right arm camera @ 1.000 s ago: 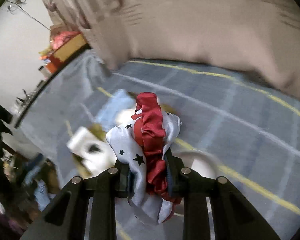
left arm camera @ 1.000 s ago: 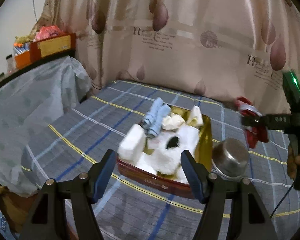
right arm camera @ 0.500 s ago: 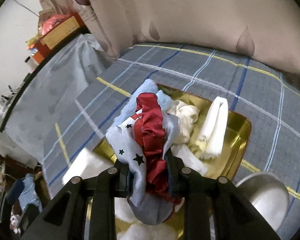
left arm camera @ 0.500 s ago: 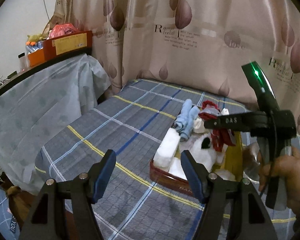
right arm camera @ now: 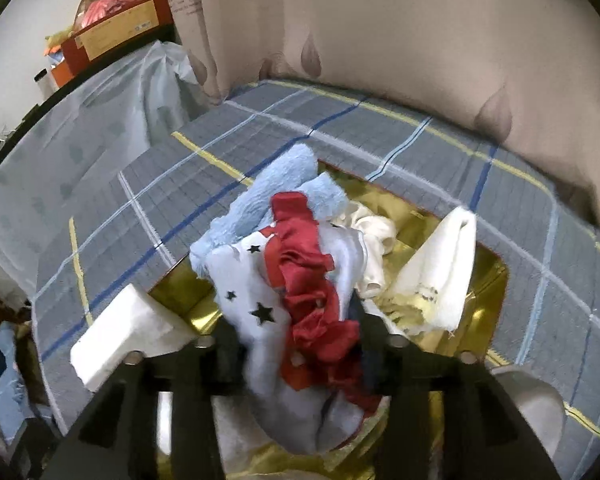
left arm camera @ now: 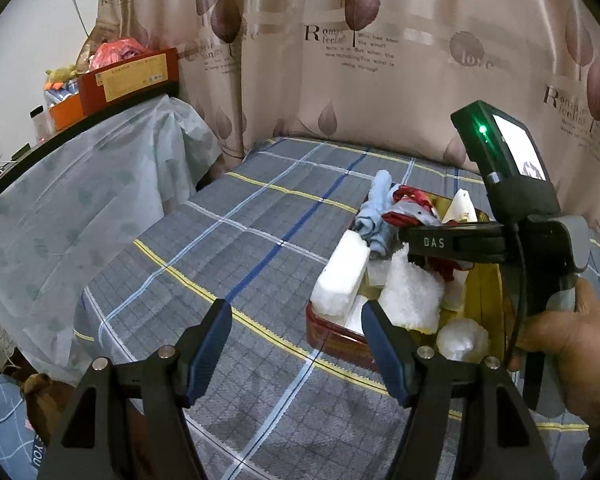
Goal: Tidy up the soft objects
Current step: 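Carry the star-print sock over the tray and open the right tool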
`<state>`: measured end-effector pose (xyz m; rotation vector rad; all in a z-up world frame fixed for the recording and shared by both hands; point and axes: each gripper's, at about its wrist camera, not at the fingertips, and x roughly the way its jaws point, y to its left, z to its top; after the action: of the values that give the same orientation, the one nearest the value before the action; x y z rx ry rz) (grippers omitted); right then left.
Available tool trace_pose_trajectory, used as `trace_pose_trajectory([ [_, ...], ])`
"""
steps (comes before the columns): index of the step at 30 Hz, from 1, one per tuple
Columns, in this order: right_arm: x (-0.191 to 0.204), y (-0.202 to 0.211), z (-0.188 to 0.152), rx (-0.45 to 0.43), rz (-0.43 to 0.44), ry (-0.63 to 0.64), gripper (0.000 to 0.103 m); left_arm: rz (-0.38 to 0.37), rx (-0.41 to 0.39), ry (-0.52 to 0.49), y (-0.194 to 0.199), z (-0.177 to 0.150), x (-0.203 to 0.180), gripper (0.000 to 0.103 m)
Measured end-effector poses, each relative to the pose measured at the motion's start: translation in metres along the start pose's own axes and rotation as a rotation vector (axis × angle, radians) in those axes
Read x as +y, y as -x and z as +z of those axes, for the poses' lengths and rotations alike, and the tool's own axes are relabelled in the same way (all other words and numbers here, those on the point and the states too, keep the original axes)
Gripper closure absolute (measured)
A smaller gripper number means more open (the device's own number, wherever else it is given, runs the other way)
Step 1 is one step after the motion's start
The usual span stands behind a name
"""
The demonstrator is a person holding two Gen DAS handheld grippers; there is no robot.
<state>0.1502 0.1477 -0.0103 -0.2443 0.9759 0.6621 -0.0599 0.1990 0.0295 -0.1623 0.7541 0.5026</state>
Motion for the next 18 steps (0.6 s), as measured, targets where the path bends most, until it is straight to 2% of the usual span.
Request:
trace_pose_trajectory([
  [3, -0.001, 0.006, -0.002, -0.025, 0.012, -0.011, 0.044, -0.001, 0.006, -0.002, 0.0, 0.0, 0.0, 0.034],
  [7, -0.003, 0.016, -0.005, -0.045, 0.015, -0.017, 0.039, -0.001, 0.019, -0.006, -0.002, -0.001, -0.002, 0.034],
  [8, -0.003, 0.019, -0.006, -0.053, 0.011, -0.02, 0.034, 0.0, 0.022, -0.006, -0.003, -0.002, -0.002, 0.034],
  [18, -0.004, 0.054, -0.016, -0.132, 0.103, -0.065, 0.034, 0.007, 0.03, -0.001, -0.004, -0.002, 0.0, 0.034],
])
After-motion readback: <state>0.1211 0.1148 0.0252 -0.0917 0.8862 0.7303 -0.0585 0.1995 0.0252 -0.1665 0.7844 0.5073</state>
